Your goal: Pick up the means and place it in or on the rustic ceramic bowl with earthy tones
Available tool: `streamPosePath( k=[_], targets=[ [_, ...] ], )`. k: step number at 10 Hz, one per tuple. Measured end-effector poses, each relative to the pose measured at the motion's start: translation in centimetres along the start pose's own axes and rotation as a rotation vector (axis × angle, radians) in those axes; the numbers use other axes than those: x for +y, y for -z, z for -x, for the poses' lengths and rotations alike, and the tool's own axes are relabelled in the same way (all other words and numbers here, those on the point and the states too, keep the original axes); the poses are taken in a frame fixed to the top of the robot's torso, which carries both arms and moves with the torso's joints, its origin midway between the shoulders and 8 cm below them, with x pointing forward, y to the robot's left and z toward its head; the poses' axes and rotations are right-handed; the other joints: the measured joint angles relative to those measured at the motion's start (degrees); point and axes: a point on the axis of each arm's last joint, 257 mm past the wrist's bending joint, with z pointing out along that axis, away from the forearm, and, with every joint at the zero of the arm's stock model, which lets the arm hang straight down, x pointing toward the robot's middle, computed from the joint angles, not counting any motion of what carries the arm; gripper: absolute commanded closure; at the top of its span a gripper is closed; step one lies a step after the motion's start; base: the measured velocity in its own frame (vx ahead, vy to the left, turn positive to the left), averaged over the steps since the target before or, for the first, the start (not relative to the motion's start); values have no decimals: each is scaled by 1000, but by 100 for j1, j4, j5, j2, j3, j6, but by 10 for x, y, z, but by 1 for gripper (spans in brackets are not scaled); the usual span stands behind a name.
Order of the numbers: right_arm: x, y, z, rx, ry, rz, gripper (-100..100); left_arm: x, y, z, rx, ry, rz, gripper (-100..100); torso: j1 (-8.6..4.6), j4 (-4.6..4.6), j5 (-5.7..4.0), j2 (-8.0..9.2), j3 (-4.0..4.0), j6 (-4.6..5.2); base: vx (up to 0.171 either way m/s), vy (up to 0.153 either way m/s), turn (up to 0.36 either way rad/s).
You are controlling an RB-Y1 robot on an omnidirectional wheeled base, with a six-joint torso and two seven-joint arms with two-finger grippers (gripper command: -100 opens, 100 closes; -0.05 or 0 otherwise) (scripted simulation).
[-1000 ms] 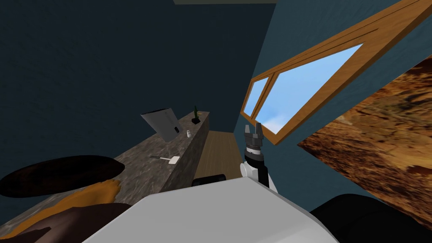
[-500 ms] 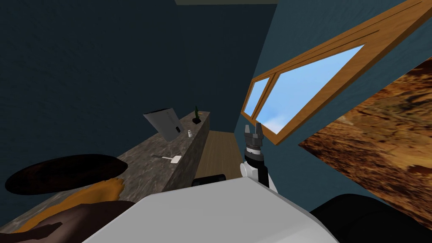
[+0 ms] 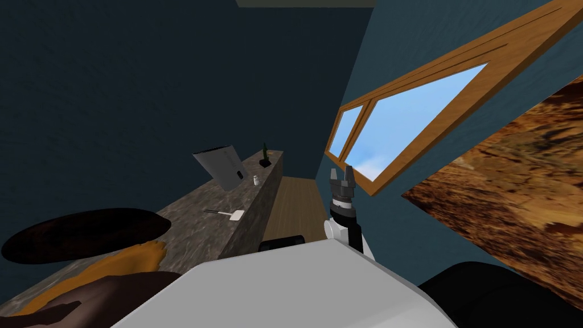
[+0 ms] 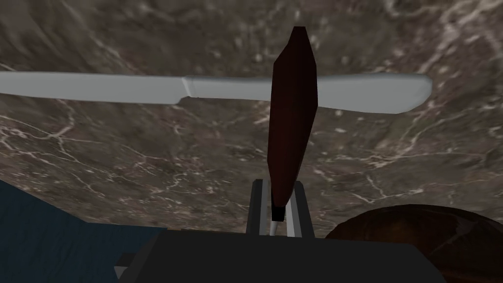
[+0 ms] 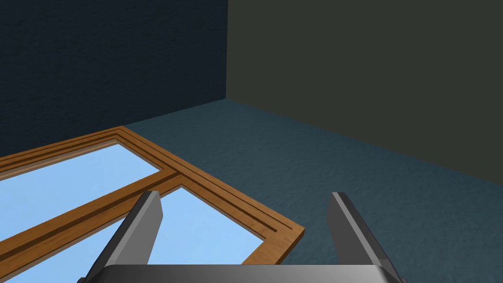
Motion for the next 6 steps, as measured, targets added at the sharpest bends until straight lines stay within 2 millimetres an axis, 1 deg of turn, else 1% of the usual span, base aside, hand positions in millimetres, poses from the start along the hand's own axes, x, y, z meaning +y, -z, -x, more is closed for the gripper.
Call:
streamPosePath(
  k=[1, 2, 3, 4, 5, 6],
  targets=[
    [0, 0, 0, 0, 0, 0, 0, -2, 10, 3, -2, -5, -1, 100, -18, -1, -6, -2, -2, -3, 5, -59, 0],
    [0, 0, 0, 0, 0, 0, 0, -4, 14, 3, -1, 2, 0, 100, -14, -1, -3, -1, -1, -4, 2, -28, 1],
    [0, 0, 0, 0, 0, 0, 0, -5, 15, 3, -1, 4, 1, 100, -1, 0, 0, 2, 1, -6, 1, -9, 1],
    [0, 0, 0, 0, 0, 0, 0, -5, 15, 3, -1, 3, 1, 0, 8, 0, 3, 4, 2, -6, 0, 0, 0],
    [0, 0, 0, 0, 0, 0, 0, -5, 15, 3, -1, 3, 1, 100, 12, 1, 4, 5, 3, -6, -17, -79, 56],
    [0, 0, 0, 0, 0, 0, 0, -12, 23, 5, 4, 13, -10, 100, -13, 1, -4, 10, 5, -8, -60, -126, 68]
  ],
)
